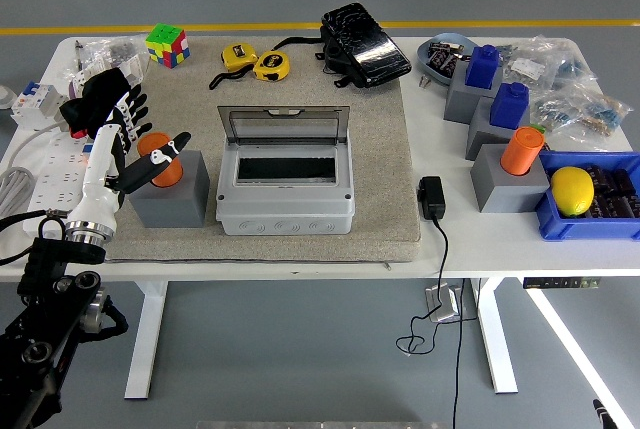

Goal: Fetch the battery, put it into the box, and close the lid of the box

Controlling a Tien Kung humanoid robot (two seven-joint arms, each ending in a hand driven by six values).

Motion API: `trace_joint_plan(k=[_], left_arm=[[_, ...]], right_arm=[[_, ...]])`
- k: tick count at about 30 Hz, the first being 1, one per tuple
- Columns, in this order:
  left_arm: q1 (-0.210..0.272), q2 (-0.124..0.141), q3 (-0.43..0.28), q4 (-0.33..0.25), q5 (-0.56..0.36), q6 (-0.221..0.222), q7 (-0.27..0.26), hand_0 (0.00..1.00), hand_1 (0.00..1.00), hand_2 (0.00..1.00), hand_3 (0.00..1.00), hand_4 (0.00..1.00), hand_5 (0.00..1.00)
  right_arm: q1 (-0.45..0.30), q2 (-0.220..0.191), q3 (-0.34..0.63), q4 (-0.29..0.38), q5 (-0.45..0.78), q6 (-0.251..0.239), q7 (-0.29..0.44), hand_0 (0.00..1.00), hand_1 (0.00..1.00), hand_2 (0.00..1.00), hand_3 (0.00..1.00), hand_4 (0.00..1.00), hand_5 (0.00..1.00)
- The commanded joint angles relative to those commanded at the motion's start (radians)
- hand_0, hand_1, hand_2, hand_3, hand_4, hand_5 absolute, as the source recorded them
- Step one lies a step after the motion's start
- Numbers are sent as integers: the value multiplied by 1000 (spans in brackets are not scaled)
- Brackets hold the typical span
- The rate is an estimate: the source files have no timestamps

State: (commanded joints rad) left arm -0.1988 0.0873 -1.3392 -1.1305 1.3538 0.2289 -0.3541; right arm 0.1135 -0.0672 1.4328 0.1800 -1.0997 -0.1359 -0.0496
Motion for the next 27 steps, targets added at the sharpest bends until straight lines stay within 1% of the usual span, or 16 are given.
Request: trace_joint_plan(k=[1, 2, 7, 8, 10, 17, 19, 20, 25, 26, 27], left_arm=[[-2, -3, 0, 3, -3, 2, -2, 834, 936, 943, 954, 998, 414], [-4, -8, -2, 8, -8, 8, -8, 788, 894, 890, 926, 998, 420], [-15, -27, -11, 37, -28, 22, -23, 788, 894, 890, 926, 998, 420], [-17, -30, -13, 44, -29, 21, -23, 754, 871, 858, 914, 998, 418], [-20, -33, -16, 55, -29, 20, -23, 754, 871, 858, 914, 998, 418], [-17, -34, -11, 75, -19, 12, -13, 757, 872, 857, 918, 998, 412], [-16, -35, -8, 77, -17, 14, -12, 757, 872, 857, 918, 998, 412], [-15, -34, -3, 77, -16, 15, -11, 761, 877, 858, 917, 998, 393], [-11, -34, 13, 73, -8, 23, -7, 761, 877, 858, 917, 998, 393], [-11, -35, 16, 73, -7, 27, -7, 756, 871, 854, 915, 998, 346], [-10, -36, 18, 73, -5, 30, -6, 756, 871, 854, 915, 998, 346]], right_arm=[[0, 0, -1, 0, 1, 0, 0, 823, 774, 761, 800, 998, 998], [1, 0, -2, 0, 1, 0, 0, 823, 774, 760, 800, 998, 998], [0, 0, 3, 0, -3, 0, -1, 823, 774, 760, 800, 998, 998], [0, 0, 6, 0, -5, 0, -2, 823, 774, 761, 799, 998, 997], [-1, 0, 7, 0, -5, 0, -2, 823, 774, 761, 799, 998, 997], [1, 0, 6, 0, -4, 0, 0, 823, 774, 761, 799, 998, 997], [1, 0, 7, 0, -5, 0, 0, 823, 774, 761, 799, 998, 997], [1, 0, 9, 0, -6, 0, -1, 823, 774, 761, 799, 998, 998], [1, -1, 10, 0, -6, -1, -1, 823, 774, 761, 799, 998, 998], [1, -1, 10, 0, -6, -1, -1, 823, 774, 761, 799, 998, 998], [1, -1, 11, 0, -7, -1, -1, 823, 774, 761, 799, 998, 998]])
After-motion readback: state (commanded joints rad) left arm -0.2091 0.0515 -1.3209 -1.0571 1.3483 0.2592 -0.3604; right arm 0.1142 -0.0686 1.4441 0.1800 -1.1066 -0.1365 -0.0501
